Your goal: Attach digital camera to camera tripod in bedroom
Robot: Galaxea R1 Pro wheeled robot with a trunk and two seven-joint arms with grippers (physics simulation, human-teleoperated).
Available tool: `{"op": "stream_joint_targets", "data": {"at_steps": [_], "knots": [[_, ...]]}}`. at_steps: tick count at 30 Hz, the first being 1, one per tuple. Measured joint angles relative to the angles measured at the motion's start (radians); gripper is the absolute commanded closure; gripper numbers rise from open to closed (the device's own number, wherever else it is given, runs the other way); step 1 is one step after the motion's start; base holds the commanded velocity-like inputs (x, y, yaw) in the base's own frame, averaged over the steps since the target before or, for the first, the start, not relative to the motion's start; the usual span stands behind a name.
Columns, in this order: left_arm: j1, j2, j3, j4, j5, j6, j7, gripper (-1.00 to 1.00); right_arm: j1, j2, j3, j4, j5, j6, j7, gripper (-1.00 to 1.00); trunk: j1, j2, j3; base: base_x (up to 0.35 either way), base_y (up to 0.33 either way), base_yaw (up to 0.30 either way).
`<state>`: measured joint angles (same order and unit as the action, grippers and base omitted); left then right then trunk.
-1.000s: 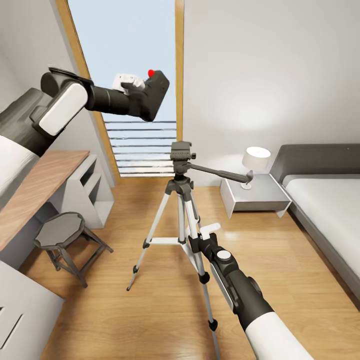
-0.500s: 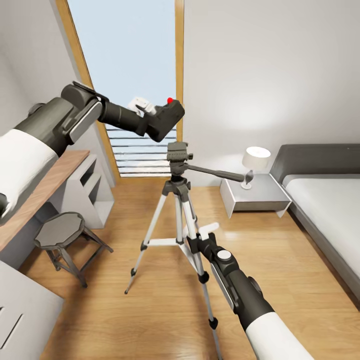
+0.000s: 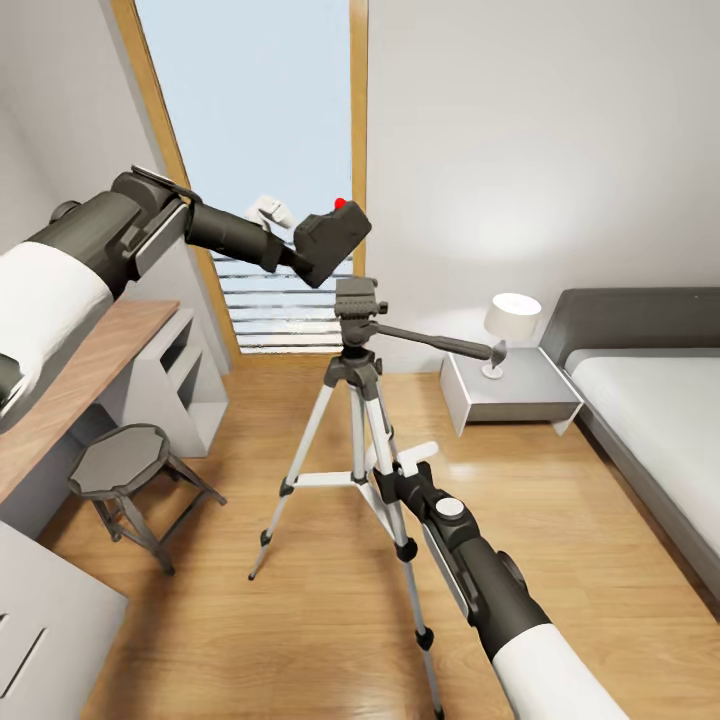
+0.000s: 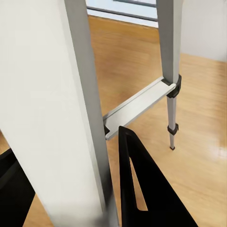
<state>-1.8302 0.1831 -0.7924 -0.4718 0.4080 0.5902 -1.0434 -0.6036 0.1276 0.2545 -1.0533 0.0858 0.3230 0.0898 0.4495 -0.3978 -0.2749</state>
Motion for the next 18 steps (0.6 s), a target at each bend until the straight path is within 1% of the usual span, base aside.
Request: {"op": "stream_joint_targets", "data": {"at_steps": [2, 7, 14, 16, 17, 18], "knots": [[-0.011, -0.004, 0.000, 0.025, 0.000, -0.015, -0.011, 1.00, 0.000, -0.003, 0.000, -0.002, 0.000, 0.001, 0.000, 1.00, 0.000, 0.000, 0.000, 0.000, 0.000, 0.000], [-0.021, -0.013, -0.001, 0.055, -0.001, -0.028, -0.020, 1.00, 0.000, -0.008, 0.001, -0.004, 0.000, 0.005, 0.000, 1.00, 0.000, 0.000, 0.000, 0.000, 0.000, 0.000], [-0.024, -0.016, -0.008, 0.069, -0.012, -0.034, -0.022, 1.00, 0.000, -0.011, 0.001, -0.004, 0.001, 0.008, 0.000, 1.00, 0.000, 0.000, 0.000, 0.000, 0.000, 0.000], [-0.024, -0.016, -0.013, 0.070, -0.019, -0.038, -0.023, 1.00, 0.000, -0.011, 0.001, -0.005, 0.001, 0.008, 0.000, 1.00, 0.000, 0.000, 0.000, 0.000, 0.000, 0.000], [-0.024, -0.016, -0.017, 0.069, -0.031, -0.046, -0.024, 1.00, 0.000, -0.011, 0.000, -0.004, 0.001, 0.009, 0.000, 1.00, 0.000, 0.000, 0.000, 0.000, 0.000, 0.000], [-0.024, -0.017, -0.018, 0.067, -0.034, -0.048, -0.026, 1.00, 0.000, -0.012, 0.000, -0.004, 0.002, 0.009, 0.000, 1.00, 0.000, 0.000, 0.000, 0.000, 0.000, 0.000]]}}
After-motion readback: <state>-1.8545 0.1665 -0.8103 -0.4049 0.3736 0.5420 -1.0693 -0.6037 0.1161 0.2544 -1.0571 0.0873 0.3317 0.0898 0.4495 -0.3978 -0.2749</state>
